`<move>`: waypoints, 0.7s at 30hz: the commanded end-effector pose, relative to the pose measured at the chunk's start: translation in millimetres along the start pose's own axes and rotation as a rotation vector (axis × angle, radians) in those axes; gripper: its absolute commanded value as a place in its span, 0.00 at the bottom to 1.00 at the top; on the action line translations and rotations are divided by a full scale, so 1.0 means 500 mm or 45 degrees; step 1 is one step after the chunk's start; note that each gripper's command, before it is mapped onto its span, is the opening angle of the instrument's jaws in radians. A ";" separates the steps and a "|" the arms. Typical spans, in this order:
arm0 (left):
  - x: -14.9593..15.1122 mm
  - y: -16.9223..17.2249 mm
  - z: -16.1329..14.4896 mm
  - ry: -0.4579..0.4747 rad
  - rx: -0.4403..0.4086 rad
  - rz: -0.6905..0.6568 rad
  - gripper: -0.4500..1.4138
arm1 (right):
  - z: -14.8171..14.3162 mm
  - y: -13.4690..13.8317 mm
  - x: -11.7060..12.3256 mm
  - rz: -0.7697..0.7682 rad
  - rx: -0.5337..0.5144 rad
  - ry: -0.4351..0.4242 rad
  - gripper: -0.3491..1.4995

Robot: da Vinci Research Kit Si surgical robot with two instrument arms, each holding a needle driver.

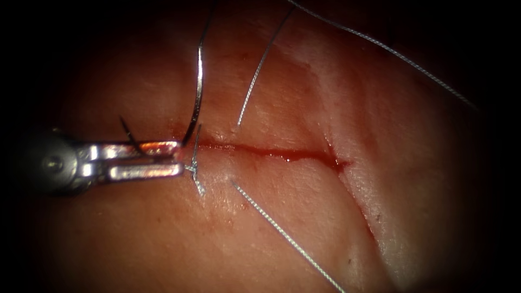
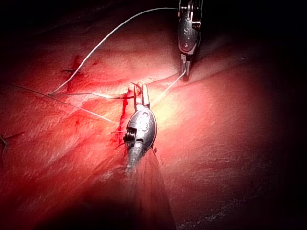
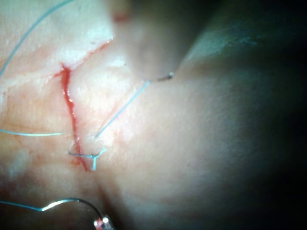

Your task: Wound Closure

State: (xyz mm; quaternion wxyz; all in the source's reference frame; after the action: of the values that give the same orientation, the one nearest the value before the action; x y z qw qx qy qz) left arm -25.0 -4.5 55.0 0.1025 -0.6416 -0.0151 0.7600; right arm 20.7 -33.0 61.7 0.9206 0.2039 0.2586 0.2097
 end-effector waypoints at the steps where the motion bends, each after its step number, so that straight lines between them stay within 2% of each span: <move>1: -0.0011 0.0004 0.0011 0.002 -0.002 0.000 0.00 | 0.0011 0.0009 0.0033 0.066 -0.098 0.057 0.87; 2: -0.0012 0.0004 0.0012 0.002 -0.002 0.001 0.00 | 0.0007 0.0017 0.0051 0.095 -0.165 0.092 0.92; 3: -0.0012 0.0005 0.0013 0.002 -0.002 0.001 0.00 | -0.0003 0.0031 0.0089 0.139 -0.217 0.143 0.93; 6: -0.0011 0.0006 0.0012 0.003 -0.002 0.001 0.00 | -0.0019 0.0061 0.0168 0.224 -0.275 0.239 0.93; 9: -0.0011 0.0006 0.0012 0.003 -0.003 0.001 0.00 | -0.0023 0.0087 0.0244 0.203 -0.353 0.331 0.95; 10: -0.0011 0.0006 0.0012 0.003 -0.003 0.001 0.00 | -0.0015 0.0102 0.0288 0.180 -0.386 0.355 0.97; 13: -0.0011 0.0006 0.0012 0.003 -0.003 0.001 0.00 | 0.0021 0.0112 0.0334 0.167 -0.350 0.358 0.96; 15: -0.0011 0.0006 0.0012 0.003 -0.003 0.001 0.00 | 0.0046 0.0111 0.0345 0.159 -0.318 0.368 0.93; 17: -0.0011 0.0006 0.0012 0.003 -0.003 0.001 0.00 | 0.0085 0.0106 0.0350 0.141 -0.258 0.346 0.91; 21: -0.0011 0.0007 0.0012 0.003 -0.003 0.001 0.00 | 0.0150 0.0110 0.0341 0.126 -0.265 0.276 0.87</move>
State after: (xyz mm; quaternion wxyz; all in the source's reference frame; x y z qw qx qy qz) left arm -25.0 -4.7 55.0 0.1015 -0.6422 -0.0154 0.7597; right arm 36.0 -21.9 63.3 0.8926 0.0951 0.3217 0.3012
